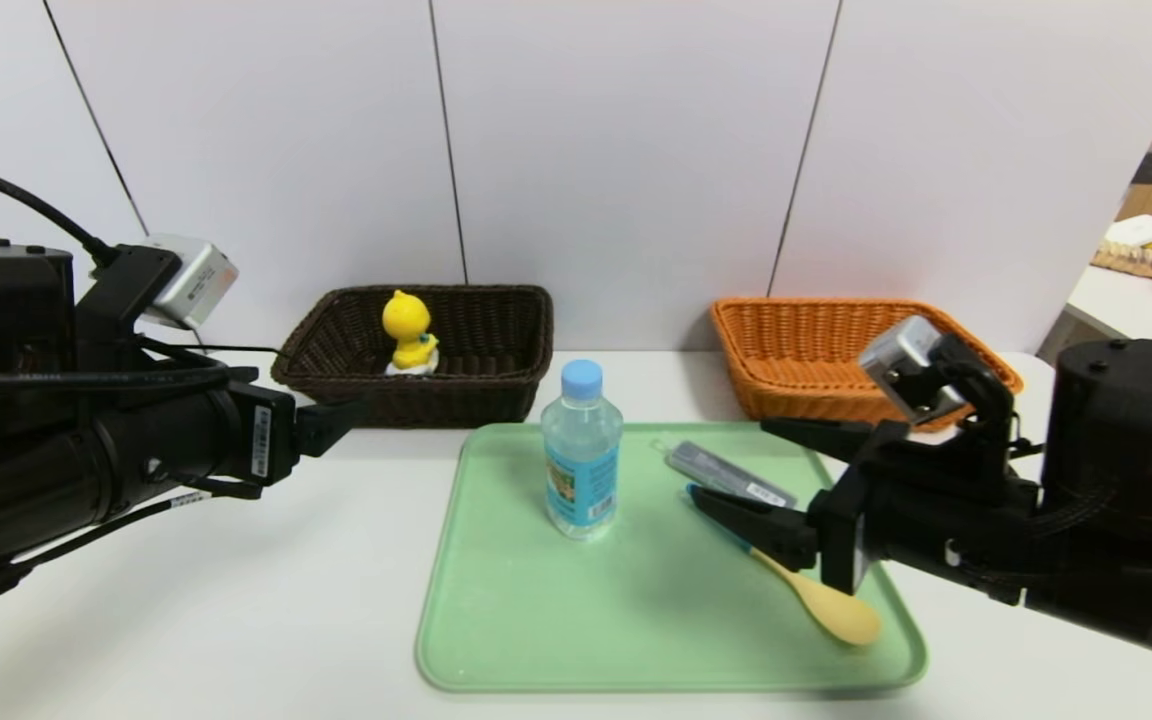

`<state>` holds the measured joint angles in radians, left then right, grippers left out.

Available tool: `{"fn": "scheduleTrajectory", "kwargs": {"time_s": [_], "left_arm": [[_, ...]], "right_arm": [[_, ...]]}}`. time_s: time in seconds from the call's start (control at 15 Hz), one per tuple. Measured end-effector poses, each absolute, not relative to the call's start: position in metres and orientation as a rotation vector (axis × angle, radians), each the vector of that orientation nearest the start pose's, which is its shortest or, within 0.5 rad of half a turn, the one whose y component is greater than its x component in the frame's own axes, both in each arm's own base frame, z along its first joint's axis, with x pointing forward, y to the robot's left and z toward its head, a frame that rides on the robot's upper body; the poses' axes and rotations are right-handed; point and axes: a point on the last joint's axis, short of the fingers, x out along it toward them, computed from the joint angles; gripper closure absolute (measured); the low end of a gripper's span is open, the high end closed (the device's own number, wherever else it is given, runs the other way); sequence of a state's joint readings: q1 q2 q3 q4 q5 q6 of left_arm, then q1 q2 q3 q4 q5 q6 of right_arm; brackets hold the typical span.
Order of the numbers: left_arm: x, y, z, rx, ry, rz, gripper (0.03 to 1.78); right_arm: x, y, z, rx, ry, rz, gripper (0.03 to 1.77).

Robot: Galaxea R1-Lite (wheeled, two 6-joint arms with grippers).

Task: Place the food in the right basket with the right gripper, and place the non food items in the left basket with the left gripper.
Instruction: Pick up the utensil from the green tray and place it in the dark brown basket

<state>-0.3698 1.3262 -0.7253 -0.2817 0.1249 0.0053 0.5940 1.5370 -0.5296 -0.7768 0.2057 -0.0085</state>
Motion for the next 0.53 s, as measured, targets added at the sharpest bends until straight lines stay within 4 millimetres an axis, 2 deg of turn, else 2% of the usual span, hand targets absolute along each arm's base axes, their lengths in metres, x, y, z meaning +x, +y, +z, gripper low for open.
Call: {"fn": "scheduleTrajectory", "kwargs": {"time_s": [0.27,0.53], "left_arm": [[0.192,-0.073,0.213,0.041,0.344,-0.239,0.12],[0.187,-0.073,0.213,0.021,0.344,-0.247,0.12]], "right_arm": [[0.213,0.177,0.142,-0.067,0.225,0.827,0.09],[0.227,0.197,0.127,-0.063,0.182,0.817,0.09]]}}
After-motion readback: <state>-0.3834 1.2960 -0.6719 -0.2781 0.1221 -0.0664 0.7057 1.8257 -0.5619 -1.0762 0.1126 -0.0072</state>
